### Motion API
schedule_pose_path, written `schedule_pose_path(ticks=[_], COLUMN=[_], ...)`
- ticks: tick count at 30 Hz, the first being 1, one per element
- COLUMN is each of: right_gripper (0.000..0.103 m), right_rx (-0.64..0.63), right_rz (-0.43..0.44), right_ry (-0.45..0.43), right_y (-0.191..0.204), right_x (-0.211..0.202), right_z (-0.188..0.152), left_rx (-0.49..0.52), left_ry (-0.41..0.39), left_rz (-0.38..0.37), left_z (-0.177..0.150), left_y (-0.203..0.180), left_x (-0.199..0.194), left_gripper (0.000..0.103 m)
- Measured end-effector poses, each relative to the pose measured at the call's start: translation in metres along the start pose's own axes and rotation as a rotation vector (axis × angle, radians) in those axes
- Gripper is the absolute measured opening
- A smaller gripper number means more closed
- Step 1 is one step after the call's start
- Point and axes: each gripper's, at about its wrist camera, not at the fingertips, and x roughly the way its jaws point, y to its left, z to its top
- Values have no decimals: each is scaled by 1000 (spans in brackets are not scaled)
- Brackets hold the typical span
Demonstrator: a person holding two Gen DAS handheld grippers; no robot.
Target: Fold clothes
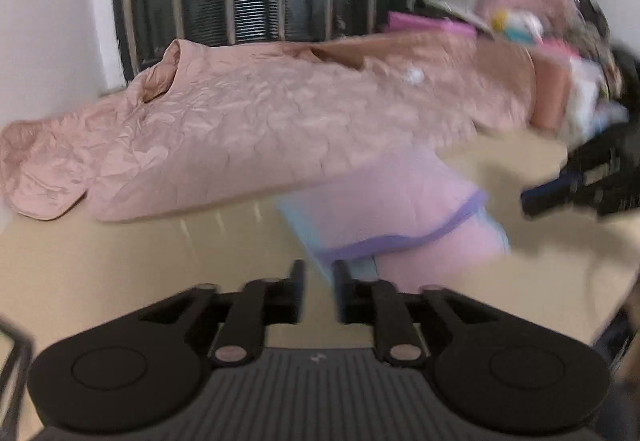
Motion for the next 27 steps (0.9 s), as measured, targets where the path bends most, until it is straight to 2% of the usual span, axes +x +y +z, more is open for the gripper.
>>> schedule_pose_path(ticks=[1,4,5,9,12,14,16,18,20,22,23,25,27], right_gripper=[8,28,30,30,30,30,30,29,30,30,30,33,43], right_rx=[-17,19,33,110,131,120,96,75,75,71,88,124,204], right_rz=[12,-10,-17,-29,-44,-59,-60,-41,-21,15,-2,-39,-125], right_ry=[39,-14,-33,-124,-84,-43,-22,-9,-9,-24,-49,-97,-112], right_y=[9,12,12,4,9,17,30,41,48,50,47,41,25], right_x=[-4,-15,-18,5,42,58,61,59,52,42,36,26,28], right_z=[-11,-8,-6,24,31,26,12,0,-7,-6,-4,0,2], left_rx=[13,-59,-81,-124,-92,-16,52,57,7,-60,-85,-80,-69], left_ry=[-1,-61,-76,-83,-34,-19,13,27,32,-3,-21,-28,-24], left_rz=[2,-35,-33,-22,-34,-26,-3,45,76,27,-22,-38,52], left_z=[-5,10,17,41,40,28,16,7,6,10,13,17,16], left_y=[-4,7,10,7,-5,-17,-24,-20,-12,-7,-7,-13,-18], left_x=[-6,-19,-15,18,40,41,43,41,33,18,11,12,26], left_gripper=[25,36,40,40,40,40,39,40,39,39,42,45,49])
